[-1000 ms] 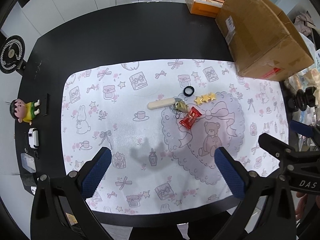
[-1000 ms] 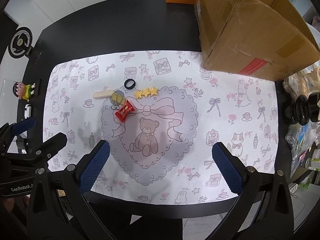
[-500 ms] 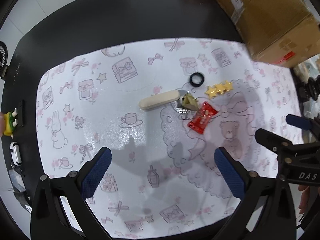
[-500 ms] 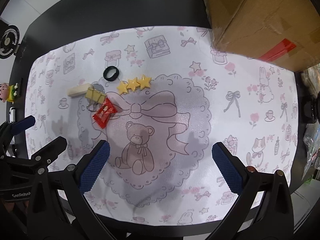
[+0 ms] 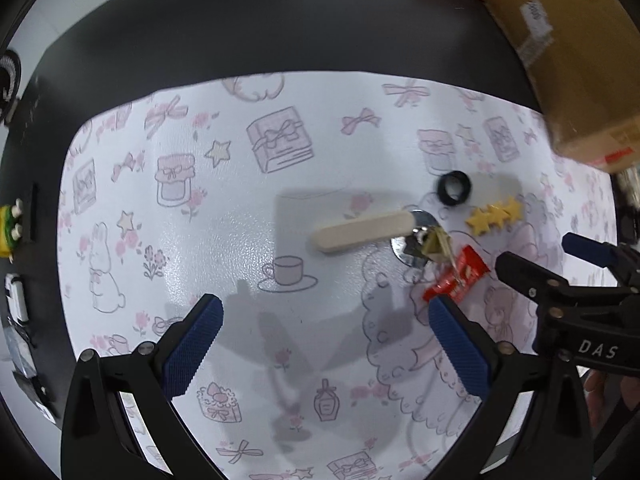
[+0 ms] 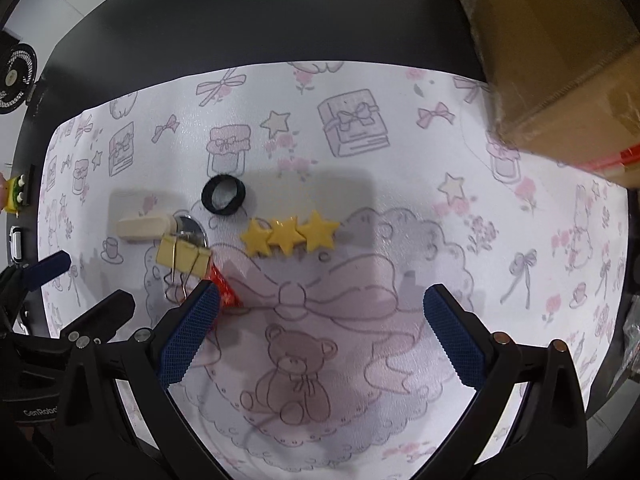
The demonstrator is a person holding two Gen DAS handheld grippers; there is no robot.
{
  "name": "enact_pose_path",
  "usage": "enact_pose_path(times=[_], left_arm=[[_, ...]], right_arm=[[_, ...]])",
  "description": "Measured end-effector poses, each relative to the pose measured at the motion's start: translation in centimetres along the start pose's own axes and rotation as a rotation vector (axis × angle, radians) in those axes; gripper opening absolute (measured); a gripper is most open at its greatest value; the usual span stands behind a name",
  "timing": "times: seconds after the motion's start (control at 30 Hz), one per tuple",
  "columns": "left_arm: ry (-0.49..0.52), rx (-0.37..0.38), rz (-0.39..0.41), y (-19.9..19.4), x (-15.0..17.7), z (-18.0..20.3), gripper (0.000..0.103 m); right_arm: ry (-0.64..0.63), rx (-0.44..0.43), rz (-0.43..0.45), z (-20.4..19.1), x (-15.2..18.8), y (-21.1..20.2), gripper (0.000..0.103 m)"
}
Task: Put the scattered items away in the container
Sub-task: 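Close the right tool on the yellow star strip while the left tool approaches the binder clip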
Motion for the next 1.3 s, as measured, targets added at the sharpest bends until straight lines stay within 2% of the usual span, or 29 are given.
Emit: enact_pose_path(times=[0.2, 0.3, 0.53, 0.6, 0.67, 0.9, 0.93, 0.97, 1.0, 1.13, 1.3], left_arm=[[-0.033, -0.008, -0.025, 0.7, 0.0, -0.3, 0.102], [-0.036, -0.017, -0.039, 1.0, 0.1, -0.2, 0.102], [-0.036, -0.030, -0.054, 1.6, 0.0, -0.1, 0.102], [-0.032, -0.028, -0.056, 1.8, 0.0, 0.1, 0.102], [-0.029, -0.024, -0.053, 1.8, 0.1, 0.2, 0.102], [-0.029, -0.009, -0.055, 1.9, 0.3, 0.7, 0.102], [-0.029, -0.008, -0.053, 1.8, 0.3, 0.8, 0.102], [-0.029, -0.006, -0.050, 1.7, 0.3, 0.8, 0.102], [-0.028, -0.004, -0.048, 1.7, 0.4, 0.9, 0.102], [-0.017, 0.006, -0.049, 1.7, 0.8, 1.7, 0.102], [-0.006, 0.005, -0.053, 1.9, 1.6, 2.3, 0.102]], right_arm=[[-0.042, 0.019, -0.012, -1.0, -1.3, 1.2, 0.094], [-0.067, 0.050, -0.022, -1.6, -1.7, 1.9, 0.085], [-0.077, 0.069, -0.011, -2.5, -1.8, 2.3, 0.084], [-0.078, 0.068, -0.006, -2.6, -1.8, 2.2, 0.079], [-0.081, 0.068, 0.002, -2.7, -1.7, 1.9, 0.062], [-0.051, 0.012, 0.015, -2.2, -1.6, 1.1, 0.056], [-0.032, -0.005, 0.024, -1.8, -1.7, 0.7, 0.051], [-0.021, -0.014, 0.038, -1.4, -1.8, 0.1, 0.039], [-0.012, -0.025, 0.045, -1.1, -1.9, -0.3, 0.033], [-0.005, -0.030, 0.032, -0.5, -2.0, -0.7, 0.024], [-0.001, -0.057, 0.034, 0.1, -1.7, -0.9, 0.023]])
Point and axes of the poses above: each gripper's, at about its wrist camera, not at the fingertips, and y roughly the way its jaws point, z to its right, x to its underside, the point moved 3 cm from there along y, roughly the way its jaws point, and after that the axes turned 10 degrees about -x, right-handed, at the moved point
